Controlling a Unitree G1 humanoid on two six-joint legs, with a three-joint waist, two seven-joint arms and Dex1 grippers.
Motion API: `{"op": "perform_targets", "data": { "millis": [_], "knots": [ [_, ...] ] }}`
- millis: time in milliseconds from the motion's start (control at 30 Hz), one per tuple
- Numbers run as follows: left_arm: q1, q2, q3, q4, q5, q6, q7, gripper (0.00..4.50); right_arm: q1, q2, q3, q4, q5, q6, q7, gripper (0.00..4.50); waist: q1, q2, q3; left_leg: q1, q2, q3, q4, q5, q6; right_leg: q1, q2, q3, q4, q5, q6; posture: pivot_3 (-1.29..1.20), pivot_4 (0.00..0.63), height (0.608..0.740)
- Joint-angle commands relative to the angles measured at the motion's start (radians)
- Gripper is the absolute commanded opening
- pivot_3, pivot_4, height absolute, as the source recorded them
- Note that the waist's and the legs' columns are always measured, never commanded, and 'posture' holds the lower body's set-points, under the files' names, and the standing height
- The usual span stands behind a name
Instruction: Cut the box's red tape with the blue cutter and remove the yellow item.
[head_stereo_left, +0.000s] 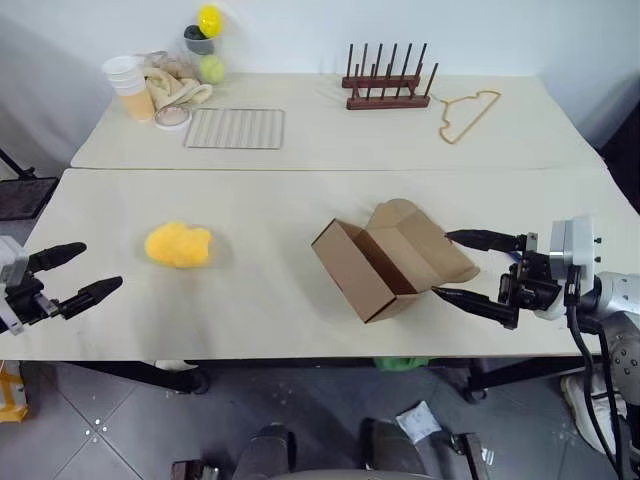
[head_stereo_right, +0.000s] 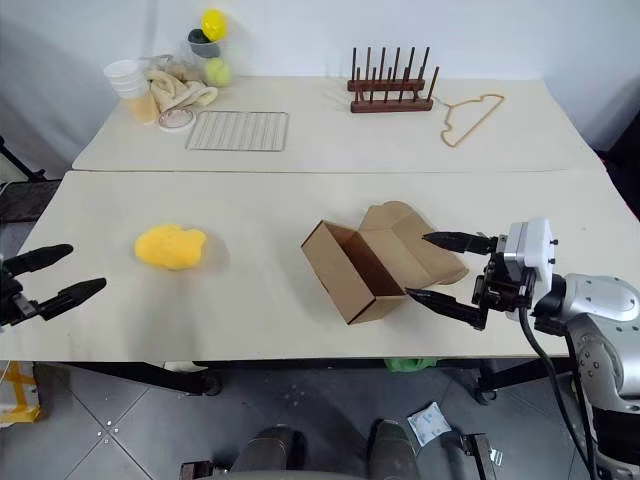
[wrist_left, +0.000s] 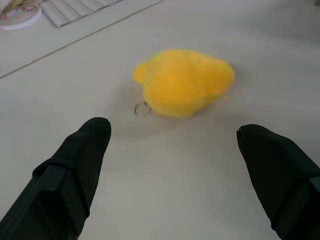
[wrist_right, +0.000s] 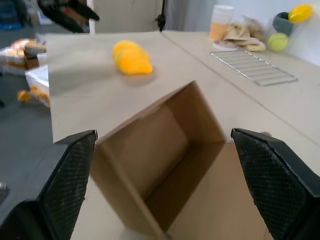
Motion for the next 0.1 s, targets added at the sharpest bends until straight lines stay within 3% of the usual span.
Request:
{"op": "perform_targets", "data": {
  "millis": [33,100],
  "knots": [
    [0.091,-0.063,0.035,-0.128,-0.003,-0.016,0.047,4.45,0.029,0.029,-0.017,-0.032,-0.026,-0.079,-0.012,4.50,-0.003,0.000,0.000,0.002,0.000,0.001,-0.001,-0.001,0.000,0.001,0.000,0.001,0.000,0.000,0.000,0.00,0.150,0.740],
    [0.091,-0.072,0.039,-0.143,-0.009,-0.008,0.069,4.45,0.032,0.041,-0.012,-0.037,-0.035,-0.097,-0.016,4.50,-0.004,0.000,0.000,0.003,0.000,0.002,-0.002,-0.001,0.000,0.000,0.001,0.002,0.000,0.000,0.000,0.00,0.150,0.740]
  ]
}}
